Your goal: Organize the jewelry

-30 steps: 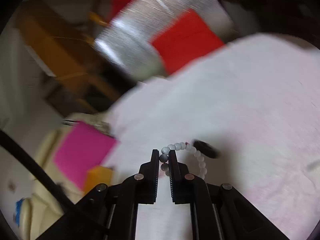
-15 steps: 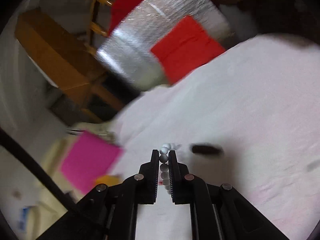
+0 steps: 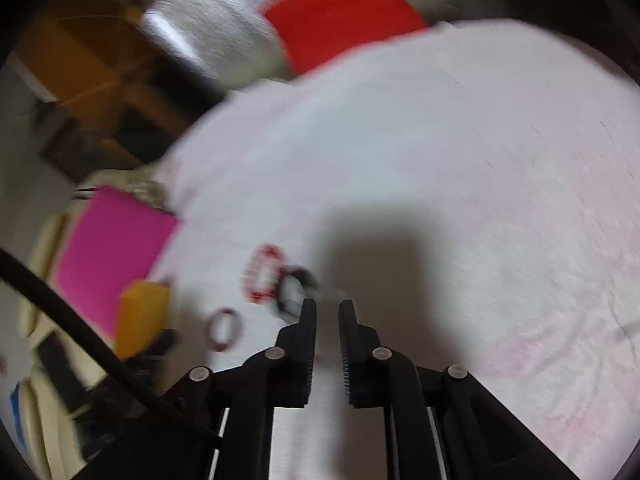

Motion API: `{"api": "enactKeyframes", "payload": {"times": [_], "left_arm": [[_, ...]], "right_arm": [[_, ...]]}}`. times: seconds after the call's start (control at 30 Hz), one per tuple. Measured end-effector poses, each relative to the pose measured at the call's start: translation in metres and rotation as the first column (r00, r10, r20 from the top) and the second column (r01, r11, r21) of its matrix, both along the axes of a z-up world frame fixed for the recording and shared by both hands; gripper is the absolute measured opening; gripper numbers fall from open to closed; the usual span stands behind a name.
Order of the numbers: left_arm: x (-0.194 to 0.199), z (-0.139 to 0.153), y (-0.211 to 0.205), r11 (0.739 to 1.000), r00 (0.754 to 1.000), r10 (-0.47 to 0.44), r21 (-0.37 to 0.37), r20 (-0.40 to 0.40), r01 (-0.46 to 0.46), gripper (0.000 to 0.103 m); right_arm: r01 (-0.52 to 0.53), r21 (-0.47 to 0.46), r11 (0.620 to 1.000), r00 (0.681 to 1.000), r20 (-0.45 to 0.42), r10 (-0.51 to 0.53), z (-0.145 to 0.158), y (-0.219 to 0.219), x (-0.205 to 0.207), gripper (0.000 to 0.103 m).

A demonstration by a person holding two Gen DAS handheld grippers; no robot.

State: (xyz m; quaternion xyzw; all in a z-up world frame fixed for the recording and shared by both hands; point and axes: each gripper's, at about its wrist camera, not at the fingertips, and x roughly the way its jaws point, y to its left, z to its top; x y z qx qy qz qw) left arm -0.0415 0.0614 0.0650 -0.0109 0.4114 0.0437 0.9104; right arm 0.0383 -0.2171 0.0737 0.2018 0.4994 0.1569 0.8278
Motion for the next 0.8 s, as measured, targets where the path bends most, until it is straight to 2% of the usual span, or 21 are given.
{"api": "enactKeyframes", "payload": {"times": [0.07, 0.13, 0.23, 0.27, 0.37, 0.53, 0.63, 0.67, 0.73, 0.77, 0.8], "left_arm": [[0.001, -0.001, 0.003, 1.0, 1.0, 0.011, -0.001, -0.007, -0.011, 0.004], [0.001, -0.002, 0.006, 1.0, 1.0, 0.02, -0.003, -0.013, -0.02, 0.004], [0.001, -0.006, 0.01, 0.999, 0.999, 0.032, 0.002, -0.023, -0.032, 0.004], [0.002, -0.007, 0.011, 0.999, 0.999, 0.037, 0.003, -0.029, -0.037, 0.004], [0.003, -0.012, 0.014, 0.999, 0.998, 0.048, 0.004, -0.048, -0.047, 0.004], [0.004, -0.014, 0.017, 0.999, 0.998, 0.041, 0.007, -0.053, -0.041, 0.004], [0.007, -0.015, 0.018, 0.999, 0.998, 0.031, -0.002, -0.061, -0.032, 0.004], [0.008, -0.015, 0.018, 1.0, 0.998, 0.028, -0.008, -0.063, -0.028, 0.004], [0.01, -0.016, 0.018, 1.0, 0.998, 0.023, -0.013, -0.065, -0.024, 0.004], [0.011, -0.016, 0.017, 1.0, 0.997, 0.022, -0.015, -0.069, -0.023, 0.004], [0.011, -0.016, 0.017, 1.0, 0.997, 0.02, -0.018, -0.071, -0.021, 0.004]], "right_arm": [[0.071, -0.083, 0.994, 0.997, 0.028, -0.069, -0.002, -0.012, -0.008, 0.018], [0.086, -0.076, 0.993, 0.995, 0.062, -0.081, 0.004, -0.015, -0.008, 0.018], [0.026, -0.014, 1.0, 0.994, 0.109, -0.024, 0.015, 0.0, -0.005, 0.02], [-0.003, -0.021, 1.0, 0.992, 0.123, 0.006, 0.017, 0.01, -0.004, 0.025], [-0.075, -0.065, 0.995, 0.985, 0.149, 0.084, 0.018, 0.045, 0.004, 0.028], [-0.128, -0.182, 0.975, 0.985, 0.093, 0.147, -0.007, 0.089, 0.031, 0.028], [-0.193, -0.275, 0.942, 0.977, 0.039, 0.212, -0.028, 0.112, 0.038, 0.029], [-0.201, -0.312, 0.928, 0.97, 0.066, 0.232, -0.033, 0.12, 0.039, 0.025], [-0.209, -0.414, 0.886, 0.957, 0.1, 0.272, -0.033, 0.131, 0.035, 0.008], [-0.185, -0.432, 0.883, 0.957, 0.123, 0.261, -0.029, 0.13, 0.034, 0.007], [-0.152, -0.388, 0.909, 0.962, 0.154, 0.226, -0.02, 0.122, 0.034, 0.007]]}}
